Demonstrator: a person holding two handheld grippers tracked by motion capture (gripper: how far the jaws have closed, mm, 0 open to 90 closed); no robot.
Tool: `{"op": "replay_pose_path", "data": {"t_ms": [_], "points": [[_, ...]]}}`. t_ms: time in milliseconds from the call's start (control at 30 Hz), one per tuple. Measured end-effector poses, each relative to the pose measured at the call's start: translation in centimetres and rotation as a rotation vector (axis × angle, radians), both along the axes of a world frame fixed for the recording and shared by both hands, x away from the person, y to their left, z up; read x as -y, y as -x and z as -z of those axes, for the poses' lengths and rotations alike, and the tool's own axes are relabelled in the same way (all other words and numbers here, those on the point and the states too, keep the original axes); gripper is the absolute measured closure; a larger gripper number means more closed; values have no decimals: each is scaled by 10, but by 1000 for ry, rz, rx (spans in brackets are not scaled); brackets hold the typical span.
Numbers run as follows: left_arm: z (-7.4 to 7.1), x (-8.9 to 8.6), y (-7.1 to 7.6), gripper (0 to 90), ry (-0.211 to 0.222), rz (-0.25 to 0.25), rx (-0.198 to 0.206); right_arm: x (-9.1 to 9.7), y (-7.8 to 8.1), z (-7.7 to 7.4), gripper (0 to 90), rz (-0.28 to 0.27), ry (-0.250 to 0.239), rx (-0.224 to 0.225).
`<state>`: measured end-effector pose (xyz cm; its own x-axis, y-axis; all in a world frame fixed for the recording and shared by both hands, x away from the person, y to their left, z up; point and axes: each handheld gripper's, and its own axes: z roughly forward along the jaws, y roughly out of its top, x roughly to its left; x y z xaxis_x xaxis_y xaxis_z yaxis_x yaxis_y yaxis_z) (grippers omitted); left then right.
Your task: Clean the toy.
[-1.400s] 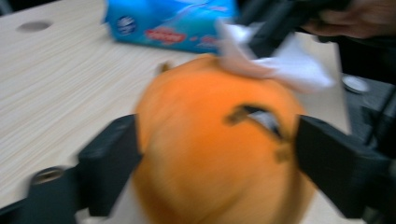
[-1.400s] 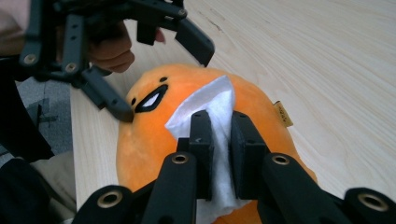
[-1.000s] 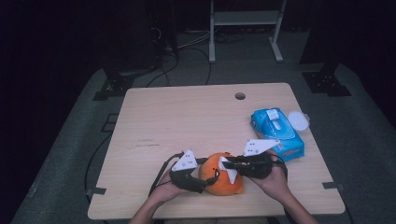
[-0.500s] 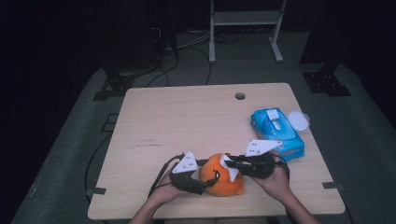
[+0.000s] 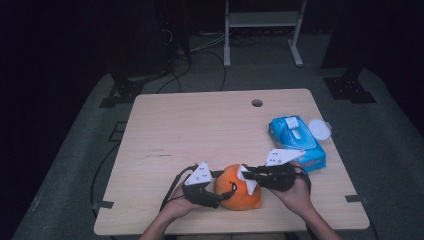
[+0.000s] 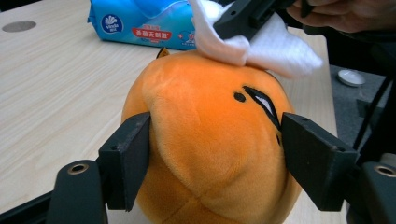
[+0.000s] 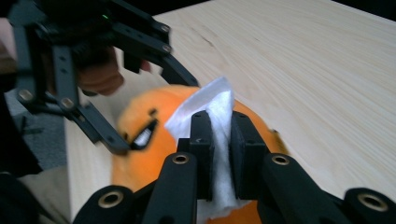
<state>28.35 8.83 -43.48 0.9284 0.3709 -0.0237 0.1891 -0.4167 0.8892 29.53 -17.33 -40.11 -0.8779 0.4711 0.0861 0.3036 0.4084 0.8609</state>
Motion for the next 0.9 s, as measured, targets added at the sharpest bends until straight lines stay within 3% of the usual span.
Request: {"op": "replay_pose_path", "data": {"t_ms": [67,133,233,333,367,400,500,600,667,733,900], "points": [[-1,3,2,272,-9,8,9,-6,4,-2,798,-33,-27,-6],[0,3,3,259,-8,11,5,-11,6,-4,798,-54,-12,4],[0,0,2,264,-2,14,0,-9,4,-3,799,-49,-7,7],[-1,1,4,267,-4,23,4,0,-1,-1,798,1,20,20],[-1,2,4,266,3,25,3,4,-3,0,799,8,9,8],[-2,3,5,266,-3,29,9,5,-4,0,799,10,-7,-9],[-2,2,5,255,-13,32,8,0,0,0,799,-10,7,-5],[-3,-3,-3,133,16,-25,-70,-3,0,2,799,-29,12,-12],[0,-5,-8,106,21,-34,-108,-3,0,3,799,-36,11,-22],[4,-4,-7,177,32,-12,-117,-1,-1,4,799,-41,8,-26],[-1,2,0,286,10,-22,-74,-9,5,-3,798,-64,-11,-20]]}}
